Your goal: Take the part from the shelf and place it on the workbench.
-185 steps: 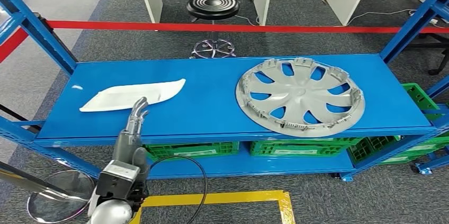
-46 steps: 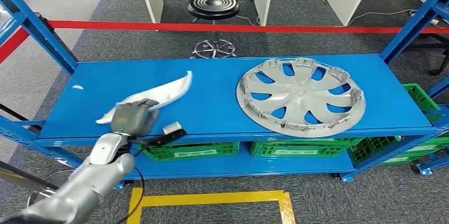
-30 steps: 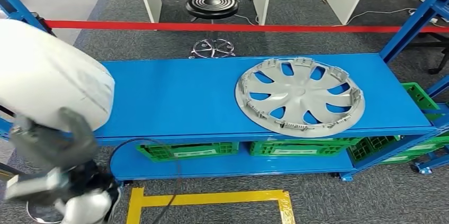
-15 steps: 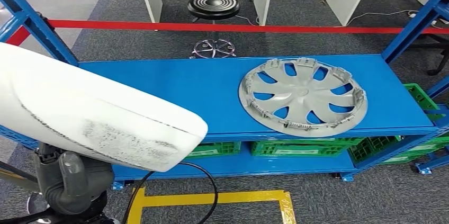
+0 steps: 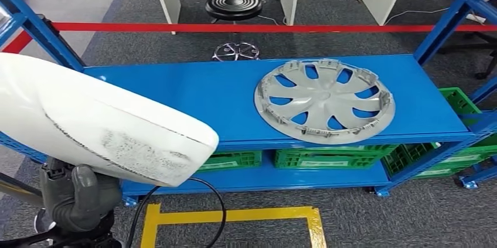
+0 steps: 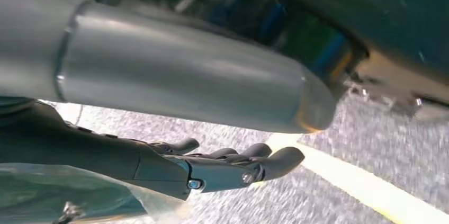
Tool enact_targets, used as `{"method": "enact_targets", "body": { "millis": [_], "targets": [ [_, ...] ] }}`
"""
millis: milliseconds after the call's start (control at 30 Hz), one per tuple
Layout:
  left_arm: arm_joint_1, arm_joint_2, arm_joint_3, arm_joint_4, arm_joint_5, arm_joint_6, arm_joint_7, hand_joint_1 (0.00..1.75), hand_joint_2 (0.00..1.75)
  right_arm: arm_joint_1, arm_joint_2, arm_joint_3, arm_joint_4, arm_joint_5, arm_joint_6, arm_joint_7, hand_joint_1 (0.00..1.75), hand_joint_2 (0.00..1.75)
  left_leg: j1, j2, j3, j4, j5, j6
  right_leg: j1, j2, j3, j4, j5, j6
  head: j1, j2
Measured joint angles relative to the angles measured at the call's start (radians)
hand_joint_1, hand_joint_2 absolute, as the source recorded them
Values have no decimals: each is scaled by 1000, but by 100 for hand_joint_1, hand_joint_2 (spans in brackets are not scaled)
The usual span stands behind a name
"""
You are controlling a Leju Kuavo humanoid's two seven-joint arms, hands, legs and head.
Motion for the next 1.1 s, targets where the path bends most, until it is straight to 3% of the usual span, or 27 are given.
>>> {"method": "enact_targets", "body": {
  "millis": [33, 100, 167, 200, 400, 467, 500, 600, 633, 700, 767, 800, 833, 867, 933, 1000, 1033, 1100],
  "targets": [
    [1, 0, 1, 1, 0, 1, 0, 175, 175, 0, 1, 0, 0, 6, -8, -4, 0, 0, 1, -1, -5, 8, -12, -6, -1, 0, -6, 0, 5, -10, -1, 0],
    [3, 0, 3, 2, 1, 1, 0, 175, 175, -1, 2, 2, 0, 21, -21, -14, 0, 0, 3, -3, -28, 73, -80, -16, -2, -2, -23, -2, 19, -30, -3, 0],
    [4, 0, 4, 3, 1, 1, 0, 175, 175, -4, 2, 4, 0, 30, -26, -18, 0, 0, 4, -3, -51, 150, -145, -21, 0, -3, -36, -1, 29, -41, -5, 0],
    [5, 0, 4, 3, 1, 1, 0, 175, 175, -4, 2, 5, 0, 32, -26, -19, 0, 0, 4, -3, -56, 170, -159, -22, 0, -3, -39, -1, 30, -43, -5, 0],
    [5, 0, 4, 4, 1, 1, 0, 175, 175, -5, 2, 6, 0, 32, -26, -19, 0, 0, 5, -3, -59, 183, -167, -22, 1, -3, -40, -1, 32, -43, -5, 0],
    [6, 0, 4, 5, 1, 1, 0, 175, 175, -5, 2, 8, 0, 35, -26, -19, 0, 0, 5, -3, -64, 221, -183, -22, 2, -4, -47, -1, 37, -44, -5, 0],
    [8, 0, 5, 6, 2, 1, 0, 175, 175, -5, 2, 9, 0, 39, -28, -17, 0, 0, 4, -3, -37, 204, -165, -16, 6, -4, -58, 0, 46, -45, -5, 0],
    [13, -1, 10, 9, 15, -13, 0, 175, 175, -10, 14, 16, 1, 60, -46, -9, 0, 0, -8, -7, 104, -13, -81, 22, 11, -5, -101, 0, 95, -24, -5, 0],
    [14, -2, 11, 9, 20, -21, 0, 175, 175, -11, 18, 18, 1, 64, -50, -8, 0, 0, -10, -6, 119, -59, -70, 30, 10, -5, -111, 6, 92, -15, -5, 0],
    [15, -3, 11, 10, 22, -32, 0, 175, 175, -11, 19, 20, 1, 68, -52, -8, 0, 0, -5, -2, 103, -70, -47, 35, 9, -5, -134, 59, 27, -6, -2, 0],
    [16, -3, 12, 10, 20, -37, 0, 175, 175, -12, 18, 23, 1, 71, -56, -8, 0, 0, -6, 1, 79, -68, -28, 38, 8, -5, -164, 175, -63, 2, 2, 0],
    [16, -3, 12, 10, 19, -38, 0, 175, 175, -13, 18, 25, 1, 72, -57, -8, 0, 0, -6, 2, 65, -66, -18, 37, 7, -5, -171, 229, -85, 6, 3, 0],
    [16, -3, 12, 11, 18, -38, 0, 175, 175, -13, 18, 26, 1, 73, -59, -8, 0, 0, -6, 4, 50, -63, -8, 36, 7, -6, -167, 262, -82, 10, 3, 0],
    [16, -3, 12, 11, 18, -40, 0, 175, 175, -13, 18, 27, 1, 73, -60, -9, 0, 0, -5, 5, 35, -58, 0, 34, 6, -6, -148, 261, -58, 12, 3, 0],
    [16, -3, 11, 11, 18, -49, 0, 175, 175, -14, 18, 27, 1, 73, -63, -19, 0, 0, -3, 5, 6, -42, 12, 28, 2, -7, -65, 160, -6, 17, 3, 0],
    [9, -1, 2, 12, 7, -40, 0, 175, 175, -16, 16, 27, 1, 71, -79, -44, 0, 0, -5, 5, -16, -21, 21, 18, 3, -6, 24, 26, -10, 13, 4, 0],
    [3, 2, -7, 13, -1, -23, 0, 175, 175, -17, 15, 27, 1, 71, -95, -60, 0, 0, -6, 5, -22, -14, 26, 13, 4, -5, 44, -13, -25, 7, 4, 0],
    [-13, 11, -34, 19, -5, 20, 0, 175, 175, -15, 12, 27, 1, 69, -123, -84, 0, 0, -7, 6, -30, -9, 38, 2, 5, -4, 41, -29, -30, -12, 4, 0]
  ]
}}
